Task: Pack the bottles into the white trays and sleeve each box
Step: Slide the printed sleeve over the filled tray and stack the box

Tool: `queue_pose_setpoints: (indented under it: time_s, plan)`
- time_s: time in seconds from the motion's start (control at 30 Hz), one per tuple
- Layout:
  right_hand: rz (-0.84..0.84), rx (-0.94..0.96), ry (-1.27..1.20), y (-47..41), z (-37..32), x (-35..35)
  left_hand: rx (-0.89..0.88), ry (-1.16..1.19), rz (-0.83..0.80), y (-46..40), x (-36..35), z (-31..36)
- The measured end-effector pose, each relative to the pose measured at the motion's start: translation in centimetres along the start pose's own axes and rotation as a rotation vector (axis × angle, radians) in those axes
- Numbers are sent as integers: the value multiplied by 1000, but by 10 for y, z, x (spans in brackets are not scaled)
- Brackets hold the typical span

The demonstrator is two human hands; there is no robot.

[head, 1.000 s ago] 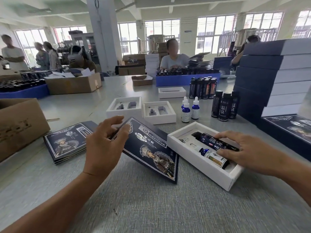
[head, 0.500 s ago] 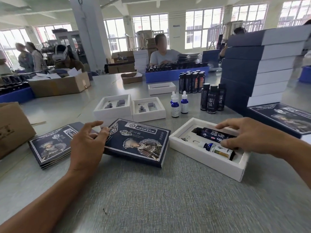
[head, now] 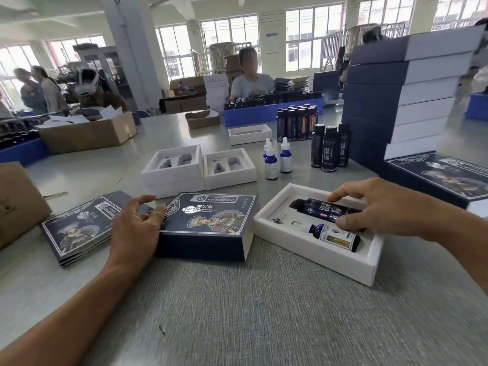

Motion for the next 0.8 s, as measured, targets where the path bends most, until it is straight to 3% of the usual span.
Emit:
queue_pose_setpoints:
  time_s: [0.17,0.47,0.8]
  plan:
    - [12,46,42,2,-9,-1,28,19,-12,2,0,2]
    - [-181,136,-110,10,-25,-21,9,4,-28,5,-1,6]
    - [-228,166,-64,11,-27,-21,15,-30,-47,2,-2,3]
Point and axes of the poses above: each hand's wrist, its own y-axis away from the middle knuckle, its own x-axis out of the back of the hand, z = x × y, the point moved 5 cm from there along -y, towards the middle knuckle, and after that the axes turned 1 degree about y, right-handed, at the moved point
